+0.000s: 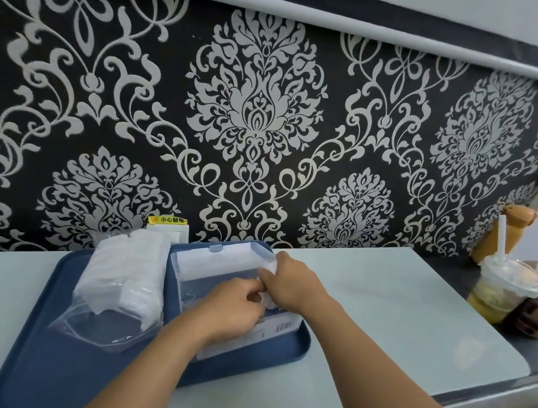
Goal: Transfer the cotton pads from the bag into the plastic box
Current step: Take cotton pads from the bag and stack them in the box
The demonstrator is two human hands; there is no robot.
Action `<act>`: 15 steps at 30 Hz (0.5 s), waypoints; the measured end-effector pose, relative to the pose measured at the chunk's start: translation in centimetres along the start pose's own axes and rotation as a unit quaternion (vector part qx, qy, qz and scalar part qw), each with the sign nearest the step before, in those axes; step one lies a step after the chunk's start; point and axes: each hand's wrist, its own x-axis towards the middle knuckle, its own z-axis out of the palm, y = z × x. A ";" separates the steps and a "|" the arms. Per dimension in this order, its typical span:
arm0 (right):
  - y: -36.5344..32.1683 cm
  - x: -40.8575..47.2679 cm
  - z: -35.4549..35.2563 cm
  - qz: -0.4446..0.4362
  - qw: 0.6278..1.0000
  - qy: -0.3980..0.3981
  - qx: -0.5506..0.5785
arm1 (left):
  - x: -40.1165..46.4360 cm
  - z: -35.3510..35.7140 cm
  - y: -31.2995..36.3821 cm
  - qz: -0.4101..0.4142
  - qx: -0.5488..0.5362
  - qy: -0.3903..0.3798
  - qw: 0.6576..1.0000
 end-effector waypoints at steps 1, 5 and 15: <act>0.0 0.0 0.0 0.000 1.000 0.007 -0.003 | -0.3 0.0 0.0 0.013 0.022 0.036 0.999; -1.7 -1.8 -1.5 -0.003 0.995 0.101 -0.019 | -2.5 -1.4 0.9 0.107 0.065 0.226 0.966; -13.9 -12.0 3.6 -0.359 0.932 -0.055 -0.020 | -11.2 -12.4 -9.2 0.030 0.085 0.323 0.942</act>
